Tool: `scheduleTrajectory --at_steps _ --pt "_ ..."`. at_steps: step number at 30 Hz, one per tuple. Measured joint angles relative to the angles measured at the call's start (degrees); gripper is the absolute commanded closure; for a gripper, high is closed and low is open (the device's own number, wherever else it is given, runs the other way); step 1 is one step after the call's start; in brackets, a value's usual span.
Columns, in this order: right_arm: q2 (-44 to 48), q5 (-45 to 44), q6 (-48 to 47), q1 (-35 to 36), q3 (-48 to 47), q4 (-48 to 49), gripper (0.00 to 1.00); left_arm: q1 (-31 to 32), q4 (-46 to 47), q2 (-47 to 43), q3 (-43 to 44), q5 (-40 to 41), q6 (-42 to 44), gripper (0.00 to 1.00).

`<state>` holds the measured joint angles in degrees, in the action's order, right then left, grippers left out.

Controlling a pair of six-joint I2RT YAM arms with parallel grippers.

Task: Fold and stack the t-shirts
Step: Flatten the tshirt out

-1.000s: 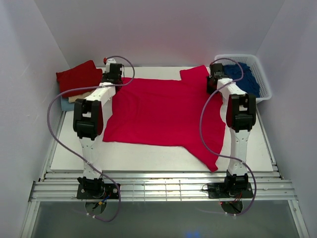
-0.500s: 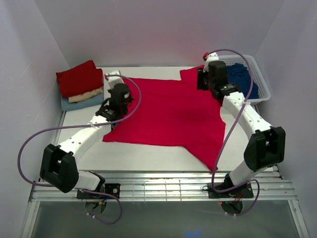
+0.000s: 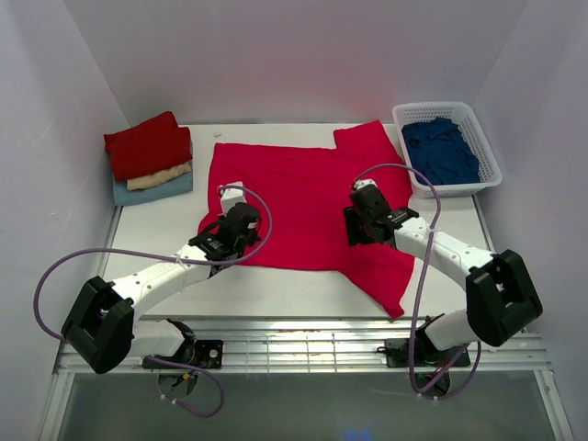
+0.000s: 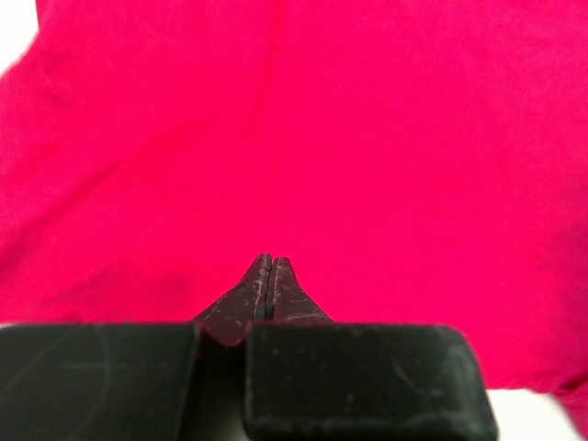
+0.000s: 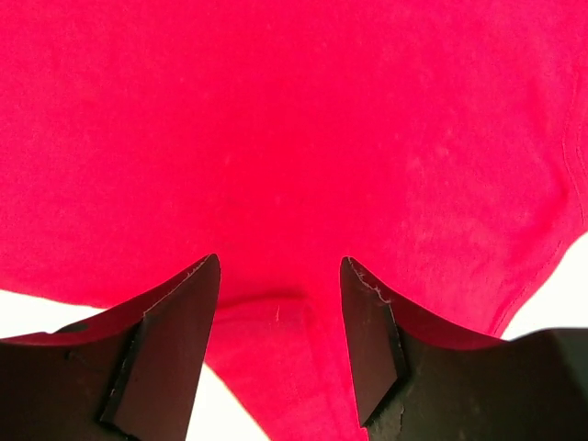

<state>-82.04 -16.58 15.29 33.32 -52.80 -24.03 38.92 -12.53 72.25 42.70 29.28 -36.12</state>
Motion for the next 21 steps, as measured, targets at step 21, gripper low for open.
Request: scheduleTrajectory --at_steps 21 --pt "4.07 -4.81 9.81 4.35 11.06 -1.97 0.69 1.77 -2.47 1.36 -4.83 0.37 -4.87 1.0"
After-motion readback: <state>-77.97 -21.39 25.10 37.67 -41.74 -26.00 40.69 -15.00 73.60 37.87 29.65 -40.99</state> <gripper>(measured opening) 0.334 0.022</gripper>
